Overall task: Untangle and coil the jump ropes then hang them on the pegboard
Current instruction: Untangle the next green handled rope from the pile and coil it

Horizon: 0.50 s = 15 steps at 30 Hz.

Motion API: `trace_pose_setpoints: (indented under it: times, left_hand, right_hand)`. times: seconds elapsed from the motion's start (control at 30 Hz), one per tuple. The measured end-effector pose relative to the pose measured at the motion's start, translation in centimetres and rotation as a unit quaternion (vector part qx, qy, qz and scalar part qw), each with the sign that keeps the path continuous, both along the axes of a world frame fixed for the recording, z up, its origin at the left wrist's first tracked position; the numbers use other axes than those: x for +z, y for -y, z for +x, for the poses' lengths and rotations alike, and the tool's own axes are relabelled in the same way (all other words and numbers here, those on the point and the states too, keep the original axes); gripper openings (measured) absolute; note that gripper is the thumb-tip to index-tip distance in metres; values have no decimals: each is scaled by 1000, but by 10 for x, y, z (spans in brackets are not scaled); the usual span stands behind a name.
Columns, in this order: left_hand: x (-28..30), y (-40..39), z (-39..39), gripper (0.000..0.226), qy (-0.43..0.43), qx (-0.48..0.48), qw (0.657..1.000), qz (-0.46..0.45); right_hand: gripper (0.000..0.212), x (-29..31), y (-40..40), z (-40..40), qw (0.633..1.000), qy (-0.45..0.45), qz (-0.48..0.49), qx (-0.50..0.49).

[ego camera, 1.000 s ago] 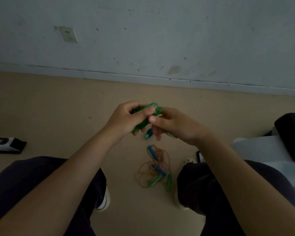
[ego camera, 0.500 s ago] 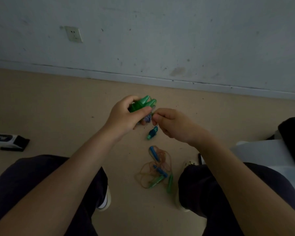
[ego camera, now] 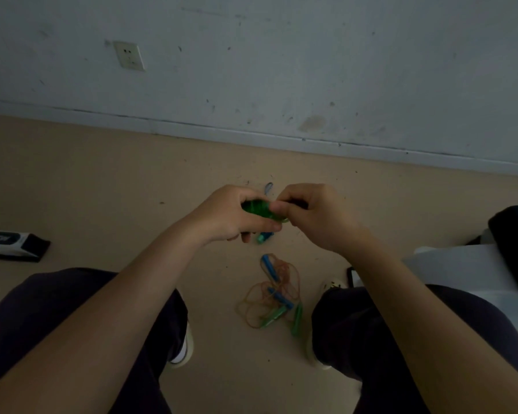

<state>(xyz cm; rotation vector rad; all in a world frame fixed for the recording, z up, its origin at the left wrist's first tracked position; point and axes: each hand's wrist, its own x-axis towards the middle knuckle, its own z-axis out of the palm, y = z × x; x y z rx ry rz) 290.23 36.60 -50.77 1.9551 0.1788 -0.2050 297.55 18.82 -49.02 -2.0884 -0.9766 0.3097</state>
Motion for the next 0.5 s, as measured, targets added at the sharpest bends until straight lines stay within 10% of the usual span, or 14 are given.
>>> trace_pose_setpoints:
  times: [0.5]
  left_hand:
    - [-1,6,-4,24,71,94,992,-48]
  right_hand:
    - [9,4,0,6,920,-309,230,-71]
